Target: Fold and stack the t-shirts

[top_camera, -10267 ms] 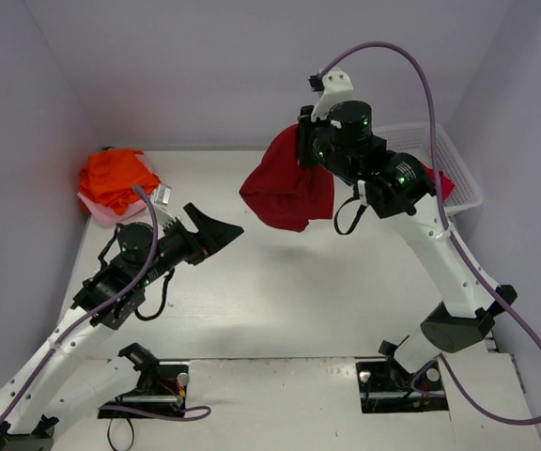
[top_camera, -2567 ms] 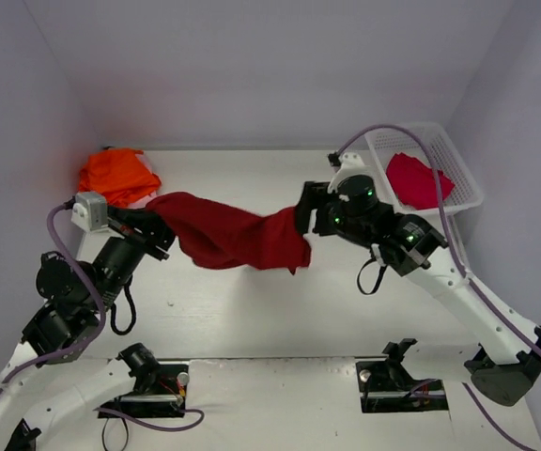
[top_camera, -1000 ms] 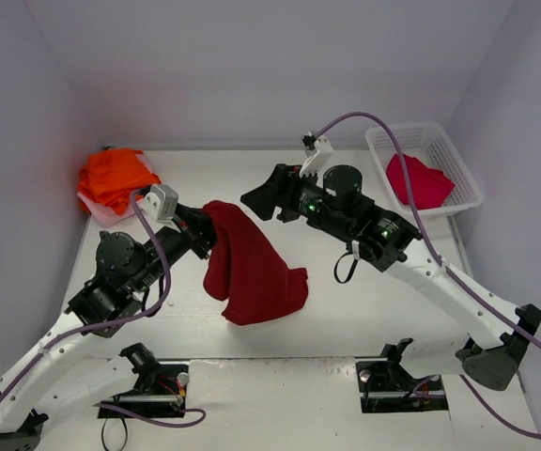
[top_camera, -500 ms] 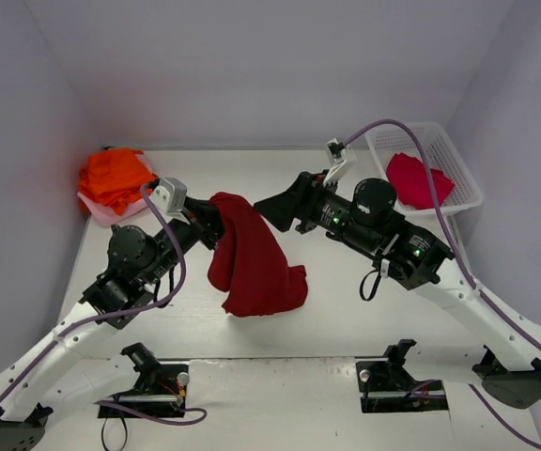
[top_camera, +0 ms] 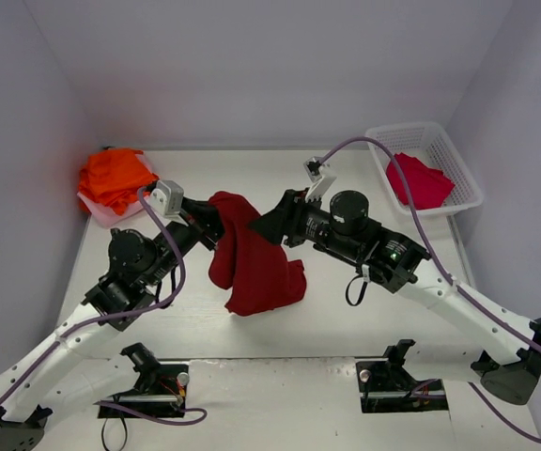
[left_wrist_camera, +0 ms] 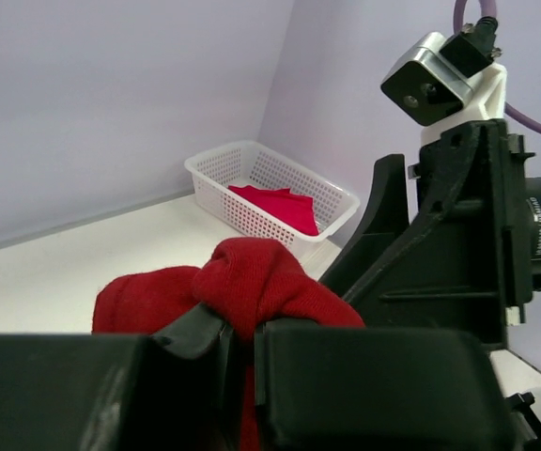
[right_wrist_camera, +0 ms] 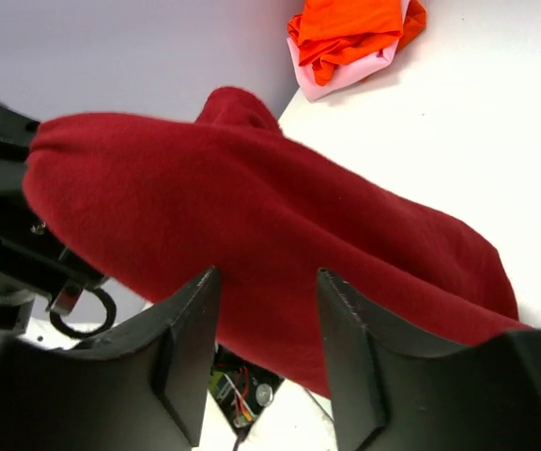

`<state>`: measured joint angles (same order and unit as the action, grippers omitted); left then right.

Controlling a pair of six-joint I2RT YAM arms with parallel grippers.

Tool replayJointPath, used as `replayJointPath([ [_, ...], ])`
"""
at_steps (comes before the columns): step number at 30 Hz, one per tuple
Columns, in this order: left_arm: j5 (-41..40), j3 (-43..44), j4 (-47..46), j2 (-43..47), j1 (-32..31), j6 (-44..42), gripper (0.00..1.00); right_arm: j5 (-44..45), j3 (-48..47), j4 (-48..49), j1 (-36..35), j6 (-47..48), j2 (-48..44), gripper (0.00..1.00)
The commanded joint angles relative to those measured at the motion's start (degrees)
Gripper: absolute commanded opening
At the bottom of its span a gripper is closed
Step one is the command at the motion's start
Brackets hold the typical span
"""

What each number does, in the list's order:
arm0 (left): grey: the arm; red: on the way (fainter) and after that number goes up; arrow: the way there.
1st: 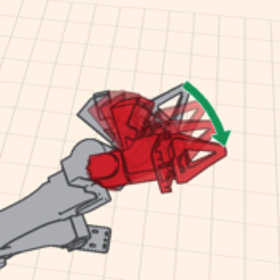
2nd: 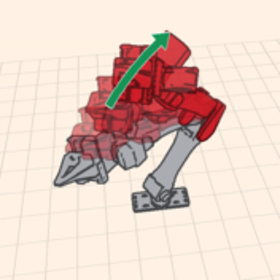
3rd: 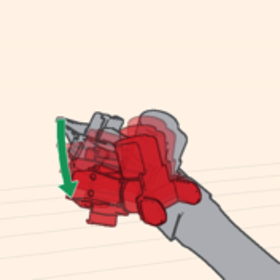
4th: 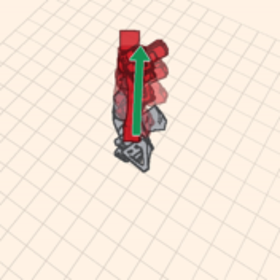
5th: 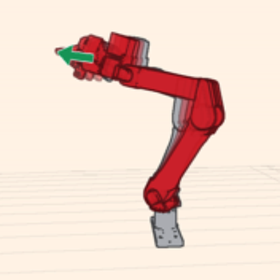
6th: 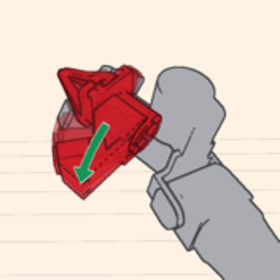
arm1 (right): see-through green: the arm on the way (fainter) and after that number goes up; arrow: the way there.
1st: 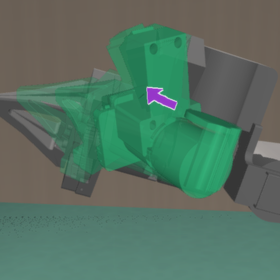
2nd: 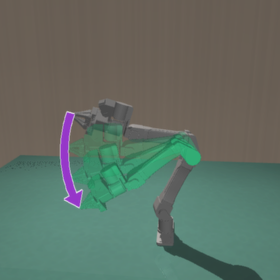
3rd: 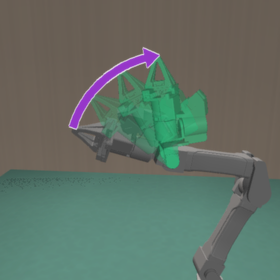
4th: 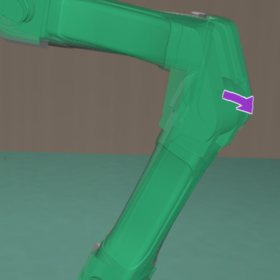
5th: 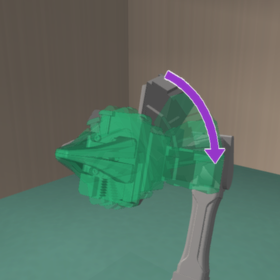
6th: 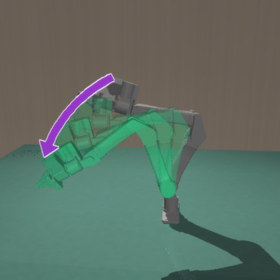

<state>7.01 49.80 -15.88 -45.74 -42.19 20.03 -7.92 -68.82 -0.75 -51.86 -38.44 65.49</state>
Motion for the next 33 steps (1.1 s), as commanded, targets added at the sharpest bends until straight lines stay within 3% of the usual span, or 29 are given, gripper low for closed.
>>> replayJointPath([
  [1, -0.76, 1.00, -6.71, 2.49, 0.45, 0.45, 0.00, 0.36, -0.27, 6.99, -0.35, 1.26, 0.95, 0.40],
  [5, -1.12, -0.05, -6.45, 4.51, 0.53, 0.53, 0.00, 0.19, 1.31, 8.75, -0.35, 1.17, 1.48, 0.08],
  [7, -1.20, -0.32, -6.10, 5.04, 0.53, 0.53, 0.00, 0.19, 2.10, 9.54, -0.26, 0.82, 1.30, 0.00],
  [14, -1.29, -0.32, -3.64, 7.50, 0.45, 0.10, 0.00, 3.34, -3.59, 2.09, -0.35, 4.76, 0.78, 0.00],
  [15, -1.47, -0.41, -3.55, 7.76, 0.53, 0.01, 0.00, 4.05, -6.04, -1.84, -0.35, 6.60, 0.95, 0.01],
  [16, -1.47, -0.41, -3.46, 8.20, 0.53, 0.18, 0.00, 4.75, -7.02, -3.36, -0.35, 7.49, 1.12, 0.14],
  [17, -1.47, -0.41, -3.54, 8.29, 0.53, 0.36, 0.00, 5.80, -7.47, -4.16, -0.26, 8.19, 0.78, 0.42],
  [20, -0.33, -0.49, -4.25, 8.38, 0.45, 1.67, 0.00, 6.52, -6.77, -4.17, -0.35, 10.04, -0.54, 0.56],
  [24, 0.38, -1.28, -5.48, 8.38, 0.53, 3.08, 0.00, 2.49, -3.96, 0.21, -0.26, 11.36, -1.68, 0.63],
  [33, 1.26, -1.46, -6.27, 9.00, 0.53, 4.84, 0.00, -3.41, 2.19, 10.94, -0.35, 12.07, 1.04, 0.61],
])
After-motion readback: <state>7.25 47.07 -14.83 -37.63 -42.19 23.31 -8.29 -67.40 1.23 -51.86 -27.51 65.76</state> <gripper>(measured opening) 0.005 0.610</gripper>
